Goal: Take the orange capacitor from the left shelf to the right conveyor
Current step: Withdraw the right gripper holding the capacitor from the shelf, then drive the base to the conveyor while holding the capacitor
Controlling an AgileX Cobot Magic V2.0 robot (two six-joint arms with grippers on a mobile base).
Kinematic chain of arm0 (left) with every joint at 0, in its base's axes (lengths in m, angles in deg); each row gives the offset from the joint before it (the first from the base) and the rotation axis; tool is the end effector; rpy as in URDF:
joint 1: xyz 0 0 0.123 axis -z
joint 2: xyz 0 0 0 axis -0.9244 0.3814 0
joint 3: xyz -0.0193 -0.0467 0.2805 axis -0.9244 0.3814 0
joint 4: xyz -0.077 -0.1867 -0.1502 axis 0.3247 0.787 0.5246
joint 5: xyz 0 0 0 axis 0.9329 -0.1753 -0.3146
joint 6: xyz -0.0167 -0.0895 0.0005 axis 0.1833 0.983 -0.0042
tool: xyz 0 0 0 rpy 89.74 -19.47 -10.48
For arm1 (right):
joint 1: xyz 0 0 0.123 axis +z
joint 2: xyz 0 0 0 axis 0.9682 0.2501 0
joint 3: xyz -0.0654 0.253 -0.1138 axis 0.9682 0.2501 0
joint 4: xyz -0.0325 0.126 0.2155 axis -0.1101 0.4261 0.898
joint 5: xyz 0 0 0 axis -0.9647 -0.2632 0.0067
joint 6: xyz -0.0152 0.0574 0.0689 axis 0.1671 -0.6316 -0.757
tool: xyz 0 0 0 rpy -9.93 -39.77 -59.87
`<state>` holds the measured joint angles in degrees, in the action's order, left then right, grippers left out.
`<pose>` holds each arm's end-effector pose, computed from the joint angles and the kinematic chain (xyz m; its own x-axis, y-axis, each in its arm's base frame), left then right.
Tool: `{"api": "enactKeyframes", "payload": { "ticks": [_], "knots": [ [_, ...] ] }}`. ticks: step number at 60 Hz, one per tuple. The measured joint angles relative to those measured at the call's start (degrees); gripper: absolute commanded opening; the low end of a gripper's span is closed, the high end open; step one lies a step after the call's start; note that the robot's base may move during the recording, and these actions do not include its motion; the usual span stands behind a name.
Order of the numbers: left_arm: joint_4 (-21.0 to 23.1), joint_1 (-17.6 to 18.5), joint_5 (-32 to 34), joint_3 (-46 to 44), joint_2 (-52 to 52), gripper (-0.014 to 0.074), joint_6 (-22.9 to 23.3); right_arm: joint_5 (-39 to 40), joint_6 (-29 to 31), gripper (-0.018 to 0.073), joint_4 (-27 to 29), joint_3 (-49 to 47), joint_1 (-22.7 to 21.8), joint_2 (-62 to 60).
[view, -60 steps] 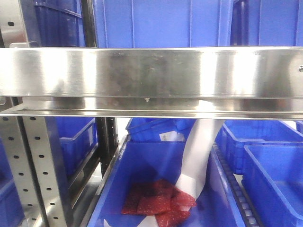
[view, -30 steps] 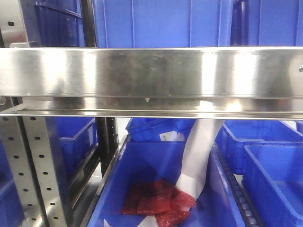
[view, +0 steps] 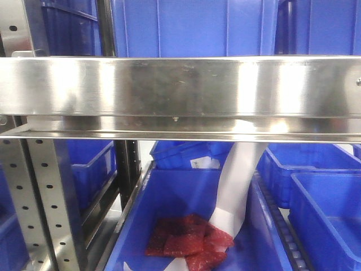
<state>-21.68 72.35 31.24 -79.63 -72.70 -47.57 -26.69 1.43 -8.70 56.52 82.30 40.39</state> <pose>0.0566 -0.0047 0.1995 0.0178 -0.0824 -0.9964 0.0847 0.9931 -0.0806 0.0470 0.0030 0.3204 0.1229 0.0503 -0.9911 -0.0945 0.9948 0.0387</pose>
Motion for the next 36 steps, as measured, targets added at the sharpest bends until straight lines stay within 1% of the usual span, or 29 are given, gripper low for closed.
{"api": "enactKeyframes", "payload": {
  "ticks": [36],
  "knots": [
    [0.00, 0.00, 0.00, 0.00, 0.00, -0.0105, 0.00, 0.00, 0.00, 0.0171, 0.00, 0.00, 0.00, 0.00]
  ]
}}
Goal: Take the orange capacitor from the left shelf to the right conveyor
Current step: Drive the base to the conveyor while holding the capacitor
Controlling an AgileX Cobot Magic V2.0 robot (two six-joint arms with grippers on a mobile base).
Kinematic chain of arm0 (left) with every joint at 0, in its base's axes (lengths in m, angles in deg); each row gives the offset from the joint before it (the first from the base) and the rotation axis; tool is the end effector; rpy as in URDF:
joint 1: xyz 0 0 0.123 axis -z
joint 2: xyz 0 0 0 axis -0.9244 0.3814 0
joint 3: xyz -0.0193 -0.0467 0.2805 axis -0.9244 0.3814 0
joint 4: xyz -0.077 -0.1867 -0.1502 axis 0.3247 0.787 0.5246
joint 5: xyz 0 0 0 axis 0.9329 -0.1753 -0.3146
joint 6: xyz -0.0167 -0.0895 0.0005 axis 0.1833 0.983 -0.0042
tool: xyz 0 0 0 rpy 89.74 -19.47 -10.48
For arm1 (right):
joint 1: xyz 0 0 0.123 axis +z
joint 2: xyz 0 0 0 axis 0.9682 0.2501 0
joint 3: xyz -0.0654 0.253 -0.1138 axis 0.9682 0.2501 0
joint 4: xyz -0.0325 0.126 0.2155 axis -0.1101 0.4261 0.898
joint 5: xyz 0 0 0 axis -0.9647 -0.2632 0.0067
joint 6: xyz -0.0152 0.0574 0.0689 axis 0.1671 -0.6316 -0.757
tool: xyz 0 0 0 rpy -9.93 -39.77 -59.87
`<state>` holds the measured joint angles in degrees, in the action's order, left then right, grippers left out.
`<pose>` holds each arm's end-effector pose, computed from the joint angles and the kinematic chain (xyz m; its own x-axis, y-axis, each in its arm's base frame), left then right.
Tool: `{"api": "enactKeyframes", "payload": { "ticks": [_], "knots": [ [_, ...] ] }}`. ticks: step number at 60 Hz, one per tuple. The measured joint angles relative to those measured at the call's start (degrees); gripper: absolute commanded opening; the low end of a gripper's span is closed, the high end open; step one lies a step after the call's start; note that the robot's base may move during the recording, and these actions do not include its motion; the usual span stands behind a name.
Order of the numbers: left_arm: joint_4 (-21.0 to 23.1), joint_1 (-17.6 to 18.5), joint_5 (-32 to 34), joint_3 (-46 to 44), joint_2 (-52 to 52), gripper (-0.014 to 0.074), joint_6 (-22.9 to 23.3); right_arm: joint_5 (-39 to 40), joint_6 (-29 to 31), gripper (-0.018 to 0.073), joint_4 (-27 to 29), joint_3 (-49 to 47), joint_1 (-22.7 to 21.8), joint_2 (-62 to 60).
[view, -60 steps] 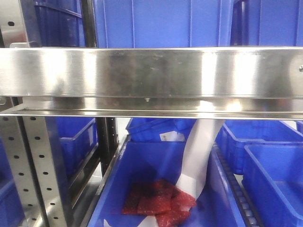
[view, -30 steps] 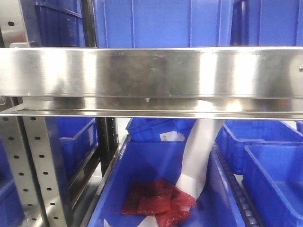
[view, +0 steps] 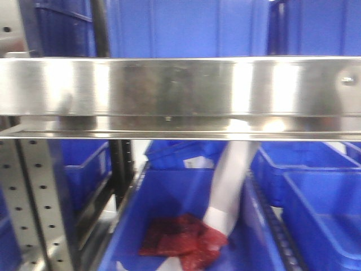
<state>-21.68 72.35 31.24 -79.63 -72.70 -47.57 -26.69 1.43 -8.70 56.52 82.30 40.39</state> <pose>0.0566 -0.0047 0.1995 0.0178 -0.0824 -0.9964 0.0847 0.9931 -0.0806 0.0470 0.0030 0.3204 0.1229 0.0503 -0.9911 -0.0945 0.9948 0.0387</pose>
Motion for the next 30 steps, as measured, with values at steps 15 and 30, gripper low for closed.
{"api": "enactKeyframes", "payload": {
  "ticks": [15, 30],
  "knots": [
    [0.00, 0.00, 0.00, 0.00, 0.00, -0.0105, 0.00, 0.00, 0.00, 0.0171, 0.00, 0.00, 0.00, 0.00],
    [0.00, 0.00, 0.00, 0.00, 0.00, -0.0105, 0.00, 0.00, 0.00, 0.0171, 0.00, 0.00, 0.00, 0.00]
  ]
}}
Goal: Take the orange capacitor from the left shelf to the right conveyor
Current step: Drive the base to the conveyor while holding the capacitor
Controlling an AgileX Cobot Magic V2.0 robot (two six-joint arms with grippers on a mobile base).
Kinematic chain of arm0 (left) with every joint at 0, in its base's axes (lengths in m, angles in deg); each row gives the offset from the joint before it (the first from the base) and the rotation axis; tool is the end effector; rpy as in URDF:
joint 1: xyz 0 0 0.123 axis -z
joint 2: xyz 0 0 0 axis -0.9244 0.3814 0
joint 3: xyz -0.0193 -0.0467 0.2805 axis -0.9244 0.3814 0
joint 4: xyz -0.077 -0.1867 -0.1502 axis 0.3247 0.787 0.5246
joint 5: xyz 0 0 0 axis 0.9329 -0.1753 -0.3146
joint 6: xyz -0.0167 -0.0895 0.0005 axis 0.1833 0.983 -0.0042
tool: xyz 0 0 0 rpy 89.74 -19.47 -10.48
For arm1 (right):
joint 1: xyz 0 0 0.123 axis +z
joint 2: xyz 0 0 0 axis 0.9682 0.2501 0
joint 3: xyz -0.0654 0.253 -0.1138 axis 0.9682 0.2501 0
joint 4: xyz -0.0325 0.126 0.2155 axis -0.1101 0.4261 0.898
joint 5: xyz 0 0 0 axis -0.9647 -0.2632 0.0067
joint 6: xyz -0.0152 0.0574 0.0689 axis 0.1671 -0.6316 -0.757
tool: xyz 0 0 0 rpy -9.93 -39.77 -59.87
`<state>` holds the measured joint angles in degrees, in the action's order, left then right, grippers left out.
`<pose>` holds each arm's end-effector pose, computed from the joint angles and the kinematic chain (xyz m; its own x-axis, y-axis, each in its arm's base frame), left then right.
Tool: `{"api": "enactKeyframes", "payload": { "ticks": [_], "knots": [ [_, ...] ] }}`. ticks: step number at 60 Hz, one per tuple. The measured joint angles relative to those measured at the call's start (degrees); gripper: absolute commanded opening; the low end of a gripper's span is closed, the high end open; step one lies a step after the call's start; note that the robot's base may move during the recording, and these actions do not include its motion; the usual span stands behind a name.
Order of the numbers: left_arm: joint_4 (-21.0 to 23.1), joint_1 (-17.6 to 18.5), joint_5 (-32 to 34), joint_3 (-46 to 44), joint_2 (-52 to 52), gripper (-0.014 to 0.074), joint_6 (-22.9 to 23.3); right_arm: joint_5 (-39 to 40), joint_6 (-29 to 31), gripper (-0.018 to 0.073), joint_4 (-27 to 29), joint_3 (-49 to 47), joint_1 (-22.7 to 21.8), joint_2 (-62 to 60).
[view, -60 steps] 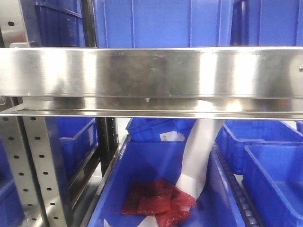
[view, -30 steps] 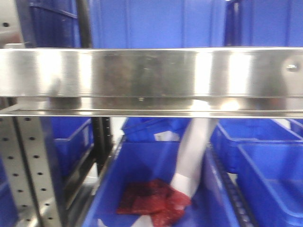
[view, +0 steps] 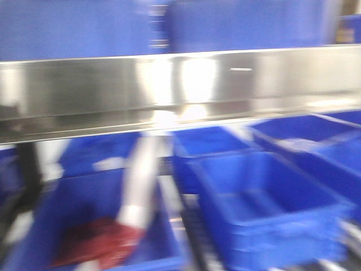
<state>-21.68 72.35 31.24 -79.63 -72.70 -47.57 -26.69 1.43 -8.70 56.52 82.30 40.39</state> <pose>0.0566 -0.0047 0.1995 0.0178 -0.0824 -0.9964 0.0847 0.9931 -0.0806 0.0470 0.0030 0.3204 0.1229 0.0503 -0.9911 -0.0945 0.9948 0.0387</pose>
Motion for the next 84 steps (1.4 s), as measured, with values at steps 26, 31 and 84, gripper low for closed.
{"api": "enactKeyframes", "payload": {
  "ticks": [26, 31, 84],
  "knots": [
    [0.00, 0.00, 0.00, 0.00, 0.00, -0.0105, 0.00, 0.00, 0.00, 0.0171, 0.00, 0.00, 0.00, 0.00],
    [0.00, 0.00, 0.00, 0.00, 0.00, -0.0105, 0.00, 0.00, 0.00, 0.0171, 0.00, 0.00, 0.00, 0.00],
    [0.00, 0.00, 0.00, 0.00, 0.00, -0.0105, 0.00, 0.00, 0.00, 0.0171, 0.00, 0.00, 0.00, 0.00]
  ]
}}
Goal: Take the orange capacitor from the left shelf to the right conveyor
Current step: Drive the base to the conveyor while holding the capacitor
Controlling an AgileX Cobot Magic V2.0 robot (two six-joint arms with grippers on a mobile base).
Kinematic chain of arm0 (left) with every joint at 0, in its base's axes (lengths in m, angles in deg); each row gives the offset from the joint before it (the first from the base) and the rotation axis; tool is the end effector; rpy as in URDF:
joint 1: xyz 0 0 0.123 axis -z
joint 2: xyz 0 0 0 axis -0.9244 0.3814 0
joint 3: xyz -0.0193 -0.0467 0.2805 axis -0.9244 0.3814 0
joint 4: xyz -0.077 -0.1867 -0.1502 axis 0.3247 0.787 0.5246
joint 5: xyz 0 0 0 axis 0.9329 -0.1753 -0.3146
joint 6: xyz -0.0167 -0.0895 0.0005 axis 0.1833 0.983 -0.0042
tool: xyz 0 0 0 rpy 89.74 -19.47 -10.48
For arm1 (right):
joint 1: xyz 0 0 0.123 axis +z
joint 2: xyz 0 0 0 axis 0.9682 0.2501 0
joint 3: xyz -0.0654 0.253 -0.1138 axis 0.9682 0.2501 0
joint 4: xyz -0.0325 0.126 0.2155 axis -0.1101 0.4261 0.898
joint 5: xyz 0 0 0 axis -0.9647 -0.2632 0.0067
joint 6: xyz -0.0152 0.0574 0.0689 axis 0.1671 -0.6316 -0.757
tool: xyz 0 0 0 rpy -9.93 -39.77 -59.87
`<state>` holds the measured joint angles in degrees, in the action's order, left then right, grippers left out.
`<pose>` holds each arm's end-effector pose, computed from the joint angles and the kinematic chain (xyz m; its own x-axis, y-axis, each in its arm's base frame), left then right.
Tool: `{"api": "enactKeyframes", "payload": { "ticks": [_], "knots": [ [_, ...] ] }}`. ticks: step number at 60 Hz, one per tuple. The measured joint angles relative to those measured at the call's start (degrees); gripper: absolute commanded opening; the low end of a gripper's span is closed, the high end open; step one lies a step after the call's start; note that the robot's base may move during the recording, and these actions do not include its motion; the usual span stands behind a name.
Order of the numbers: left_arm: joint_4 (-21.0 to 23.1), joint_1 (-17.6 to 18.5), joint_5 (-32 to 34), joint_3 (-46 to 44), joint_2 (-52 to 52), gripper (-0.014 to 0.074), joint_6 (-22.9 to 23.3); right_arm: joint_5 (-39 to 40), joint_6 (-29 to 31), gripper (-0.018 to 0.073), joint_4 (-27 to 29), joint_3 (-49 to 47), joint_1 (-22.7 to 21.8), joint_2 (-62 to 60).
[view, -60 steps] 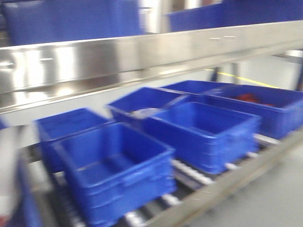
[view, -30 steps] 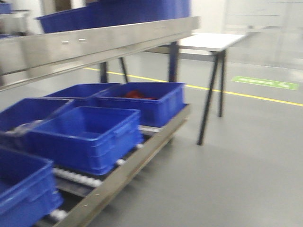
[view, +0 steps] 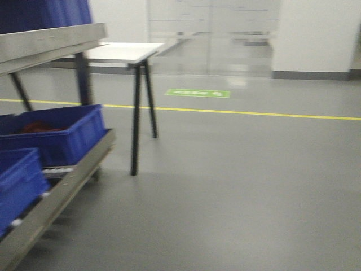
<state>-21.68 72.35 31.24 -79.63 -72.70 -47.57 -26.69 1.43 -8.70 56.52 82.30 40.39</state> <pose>0.0566 -0.0047 0.1995 0.0178 -0.0824 -0.9964 0.0847 0.9931 -0.0806 0.0470 0.0030 0.3204 0.1229 0.0503 -0.9911 -0.0945 0.9948 0.0387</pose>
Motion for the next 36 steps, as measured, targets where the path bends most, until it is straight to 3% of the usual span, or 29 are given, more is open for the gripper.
{"api": "enactKeyframes", "payload": {
  "ticks": [36],
  "knots": [
    [0.00, 0.00, 0.00, 0.00, 0.00, -0.0105, 0.00, 0.00, 0.00, 0.0171, 0.00, 0.00, 0.00, -0.09]
  ]
}}
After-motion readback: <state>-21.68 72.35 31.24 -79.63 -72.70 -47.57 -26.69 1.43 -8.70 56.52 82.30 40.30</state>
